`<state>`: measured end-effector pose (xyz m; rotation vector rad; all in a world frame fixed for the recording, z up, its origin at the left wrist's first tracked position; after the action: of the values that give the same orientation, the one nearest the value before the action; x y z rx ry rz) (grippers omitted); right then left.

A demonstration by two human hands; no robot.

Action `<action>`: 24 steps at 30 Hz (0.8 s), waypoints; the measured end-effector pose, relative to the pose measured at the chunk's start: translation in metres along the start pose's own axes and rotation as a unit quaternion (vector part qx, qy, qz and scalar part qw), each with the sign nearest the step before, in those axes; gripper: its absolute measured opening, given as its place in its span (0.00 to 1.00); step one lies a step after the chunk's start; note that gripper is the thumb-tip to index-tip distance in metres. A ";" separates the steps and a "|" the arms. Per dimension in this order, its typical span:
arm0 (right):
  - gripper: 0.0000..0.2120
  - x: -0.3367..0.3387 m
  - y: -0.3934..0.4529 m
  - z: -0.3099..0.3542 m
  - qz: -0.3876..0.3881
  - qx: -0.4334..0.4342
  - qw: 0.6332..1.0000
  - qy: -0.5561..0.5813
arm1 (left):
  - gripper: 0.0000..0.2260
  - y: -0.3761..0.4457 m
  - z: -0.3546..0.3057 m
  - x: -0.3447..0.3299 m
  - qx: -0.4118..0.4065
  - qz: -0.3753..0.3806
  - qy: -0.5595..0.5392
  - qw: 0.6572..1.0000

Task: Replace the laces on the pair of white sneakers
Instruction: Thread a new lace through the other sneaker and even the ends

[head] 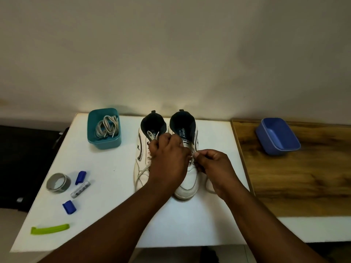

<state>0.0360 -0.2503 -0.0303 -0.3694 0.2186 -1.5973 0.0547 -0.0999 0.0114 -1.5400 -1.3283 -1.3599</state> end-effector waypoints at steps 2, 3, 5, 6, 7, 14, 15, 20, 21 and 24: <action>0.07 0.001 0.001 0.002 -0.004 0.023 0.999 -0.047 | 0.05 0.002 0.001 -0.002 -0.001 0.002 -0.008 1.000; 0.07 0.002 0.002 0.003 -0.003 0.035 0.997 -0.068 | 0.05 0.003 0.001 -0.003 0.000 0.004 -0.012 1.000; 0.08 0.002 0.003 0.005 -0.003 0.053 0.993 -0.107 | 0.06 0.004 0.001 -0.005 0.003 0.012 -0.012 1.000; 0.08 0.002 0.003 0.006 -0.006 0.062 0.989 -0.135 | 0.06 0.004 0.001 -0.006 0.004 0.015 -0.010 1.000; 0.08 0.003 0.004 0.007 -0.011 0.075 0.983 -0.166 | 0.06 0.004 0.001 -0.007 0.004 0.018 -0.011 1.000; 0.07 0.020 0.004 0.026 -0.114 0.145 0.937 -0.297 | 0.14 0.001 0.003 0.004 -0.025 0.011 -0.029 0.999; 0.07 0.039 0.003 0.029 -0.183 0.131 0.944 -0.241 | 0.16 0.001 0.002 0.006 -0.030 0.014 -0.022 0.999; 0.06 0.106 -0.032 0.040 -0.427 0.137 0.885 0.122 | 0.25 -0.001 0.000 0.011 -0.041 0.034 0.015 0.998; 0.11 0.100 -0.031 0.048 -0.396 0.147 0.906 0.025 | 0.25 -0.001 0.000 0.010 -0.045 0.034 0.018 0.998; 0.20 0.035 -0.010 0.045 -0.146 0.147 0.915 -0.347 | 0.26 0.000 0.002 0.009 -0.037 0.029 0.011 0.999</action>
<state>0.0423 -0.2811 0.0181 -0.7307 -0.6433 -1.6540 0.0545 -0.0957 0.0198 -1.5960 -1.2225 -1.4002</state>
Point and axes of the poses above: each hand's wrist, its own y-axis towards the middle knuckle, its own x-axis out of the back of the hand, z = x × y, the point moved 7 cm from there along y, towards the middle knuckle, and after that the axes turned 9 degrees about z, right-handed, at the moved point
